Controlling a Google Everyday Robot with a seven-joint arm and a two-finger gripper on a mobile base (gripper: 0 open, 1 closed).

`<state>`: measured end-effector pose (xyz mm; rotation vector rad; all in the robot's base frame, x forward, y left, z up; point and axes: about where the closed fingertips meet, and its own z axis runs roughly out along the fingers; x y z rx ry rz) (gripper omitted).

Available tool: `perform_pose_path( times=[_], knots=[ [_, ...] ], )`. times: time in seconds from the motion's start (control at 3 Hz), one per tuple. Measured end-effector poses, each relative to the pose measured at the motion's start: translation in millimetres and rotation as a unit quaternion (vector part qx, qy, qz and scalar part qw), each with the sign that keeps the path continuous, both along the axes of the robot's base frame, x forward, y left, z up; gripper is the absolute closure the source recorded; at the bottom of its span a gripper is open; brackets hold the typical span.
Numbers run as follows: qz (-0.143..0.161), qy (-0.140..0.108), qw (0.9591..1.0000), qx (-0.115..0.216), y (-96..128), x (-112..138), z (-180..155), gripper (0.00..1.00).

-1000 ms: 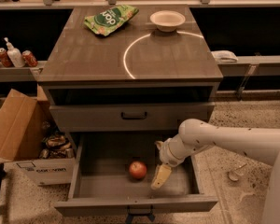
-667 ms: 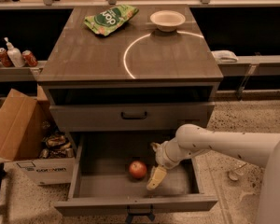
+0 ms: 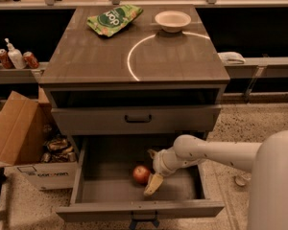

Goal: Pick apple from middle drawer and place on counter

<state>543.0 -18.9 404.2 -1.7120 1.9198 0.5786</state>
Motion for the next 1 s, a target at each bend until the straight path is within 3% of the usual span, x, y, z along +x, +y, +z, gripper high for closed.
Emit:
perform_pose_path(
  times=[0.67, 1.0],
  knots=[
    [0.006, 0.01, 0.9999, 0.008, 13.9, 9.9, -40.3, 0.4],
    [0.01, -0.011, 0.9995, 0.027, 13.1, 7.1, -23.0, 0.63]
  ],
)
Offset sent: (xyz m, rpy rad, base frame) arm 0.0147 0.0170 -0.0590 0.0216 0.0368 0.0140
